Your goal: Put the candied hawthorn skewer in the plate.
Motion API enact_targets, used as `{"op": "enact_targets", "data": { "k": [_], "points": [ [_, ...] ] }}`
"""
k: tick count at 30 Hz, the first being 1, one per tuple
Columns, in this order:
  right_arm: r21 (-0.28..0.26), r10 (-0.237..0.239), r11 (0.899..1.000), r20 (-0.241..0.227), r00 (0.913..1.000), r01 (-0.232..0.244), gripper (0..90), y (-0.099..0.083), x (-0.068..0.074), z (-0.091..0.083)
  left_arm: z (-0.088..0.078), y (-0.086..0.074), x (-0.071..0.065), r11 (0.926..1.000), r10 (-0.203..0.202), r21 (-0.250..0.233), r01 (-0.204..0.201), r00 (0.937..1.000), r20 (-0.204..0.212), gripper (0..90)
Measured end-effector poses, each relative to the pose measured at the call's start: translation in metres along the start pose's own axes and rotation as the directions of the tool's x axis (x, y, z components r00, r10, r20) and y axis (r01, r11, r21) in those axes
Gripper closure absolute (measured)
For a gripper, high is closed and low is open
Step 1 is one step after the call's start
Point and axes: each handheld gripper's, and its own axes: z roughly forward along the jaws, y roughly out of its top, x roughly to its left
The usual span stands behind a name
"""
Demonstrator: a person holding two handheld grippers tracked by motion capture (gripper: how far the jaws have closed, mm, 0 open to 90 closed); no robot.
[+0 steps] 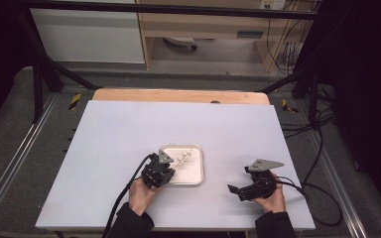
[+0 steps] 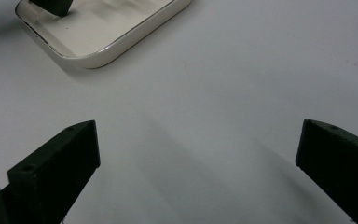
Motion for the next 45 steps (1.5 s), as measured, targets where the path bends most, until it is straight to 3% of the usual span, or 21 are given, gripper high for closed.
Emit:
{"op": "enact_targets", "data": {
  "k": [7,12,18,25,28,37,43,45],
  "points": [
    [0.001,0.000,1.000,0.000,1.0000,0.000,0.3,0.000,0.000,0.000,-0.002,-0.001,-0.001,0.9999,0.016,-0.003,-0.016,0.9998,-0.007,81.8],
    [0.000,0.002,1.000,-0.002,1.0000,-0.002,0.3,0.000,0.000,0.000,-0.011,-0.001,0.001,0.9987,0.038,-0.034,-0.038,0.9993,-0.009,67.5],
    [0.000,0.004,1.000,-0.002,1.0000,-0.004,0.3,0.000,0.000,0.000,-0.026,-0.007,0.009,0.9956,0.023,-0.091,-0.022,0.9997,0.009,46.2],
    [0.003,0.007,1.000,-0.003,1.0000,-0.007,0.3,0.000,0.000,0.000,-0.042,-0.030,0.021,0.9868,-0.010,-0.161,0.018,0.9986,0.052,27.6],
    [0.001,0.005,1.000,-0.002,1.0000,-0.005,0.3,0.000,0.000,-0.001,-0.046,-0.041,0.026,0.9838,-0.016,-0.178,0.021,0.9994,0.031,20.4],
    [0.006,0.012,1.000,-0.005,0.9999,-0.012,0.3,-0.001,0.001,0.000,-0.064,-0.075,0.039,0.9740,-0.051,-0.218,0.062,0.9972,0.055,10.5],
    [0.012,0.006,1.000,-0.005,1.0000,-0.006,0.3,-0.001,0.001,0.001,-0.074,-0.092,0.045,0.9679,-0.070,-0.240,0.074,0.9972,0.029,10.2],
    [0.012,0.007,1.000,-0.006,1.0000,-0.007,0.3,-0.002,0.001,0.001,-0.074,-0.093,0.045,0.9693,-0.063,-0.236,0.068,0.9976,0.029,10.1]
  ]
}}
